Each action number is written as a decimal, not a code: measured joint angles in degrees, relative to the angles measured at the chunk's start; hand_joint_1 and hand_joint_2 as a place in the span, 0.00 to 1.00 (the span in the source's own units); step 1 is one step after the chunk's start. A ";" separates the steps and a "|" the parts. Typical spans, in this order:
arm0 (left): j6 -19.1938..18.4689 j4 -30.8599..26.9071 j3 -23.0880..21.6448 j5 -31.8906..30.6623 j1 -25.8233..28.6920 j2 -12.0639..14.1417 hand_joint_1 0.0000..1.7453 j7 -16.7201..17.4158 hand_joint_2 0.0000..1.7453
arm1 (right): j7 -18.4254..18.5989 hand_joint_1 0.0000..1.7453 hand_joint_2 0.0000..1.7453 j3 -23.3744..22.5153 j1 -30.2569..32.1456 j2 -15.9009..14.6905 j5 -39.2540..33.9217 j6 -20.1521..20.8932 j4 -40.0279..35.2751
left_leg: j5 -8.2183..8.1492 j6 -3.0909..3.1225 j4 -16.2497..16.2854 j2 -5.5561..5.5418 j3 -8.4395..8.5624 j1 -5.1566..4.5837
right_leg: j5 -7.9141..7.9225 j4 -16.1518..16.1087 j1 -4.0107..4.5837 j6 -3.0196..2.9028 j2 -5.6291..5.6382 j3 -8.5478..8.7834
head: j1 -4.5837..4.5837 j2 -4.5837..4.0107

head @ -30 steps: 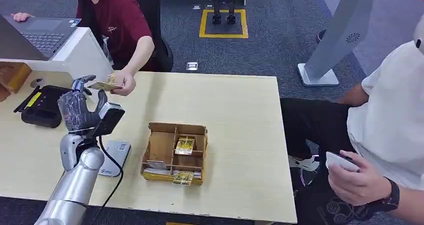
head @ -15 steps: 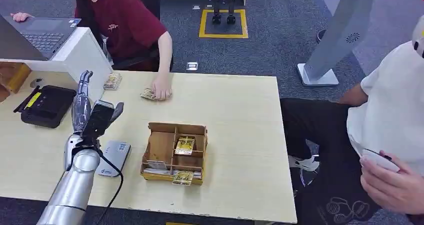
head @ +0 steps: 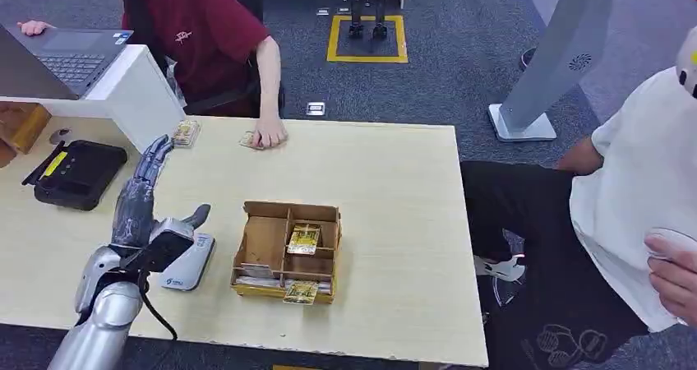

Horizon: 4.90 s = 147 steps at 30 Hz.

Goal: Pass the card to the sensor for recognition and then transmit it.

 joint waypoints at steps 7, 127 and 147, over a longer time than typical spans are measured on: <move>3.81 -7.19 -4.92 -10.41 8.18 2.40 0.00 -0.06 1.00 | 0.48 0.00 1.00 -0.92 0.06 0.00 -0.31 0.04 0.00 | -0.02 0.01 0.00 0.01 -0.02 -0.01 | -0.01 -0.01 0.00 0.01 0.00 -0.01 | 0.00 0.00; 15.82 8.81 -28.52 -30.05 11.24 -2.78 1.00 13.86 1.00 | 1.01 0.00 0.00 -2.56 -0.69 0.00 2.06 -0.11 -0.04 | -0.02 0.05 0.01 -0.02 0.01 0.00 | 0.01 -0.01 0.00 0.01 -0.07 0.05 | 0.00 0.00; 16.74 5.95 -27.65 -26.46 11.60 -2.73 1.00 12.31 1.00 | 1.14 0.00 0.00 -2.56 -0.76 0.00 2.25 -0.09 -0.04 | -0.03 0.05 0.01 -0.01 0.00 0.00 | 0.01 -0.01 0.00 0.02 -0.07 0.03 | 0.00 0.00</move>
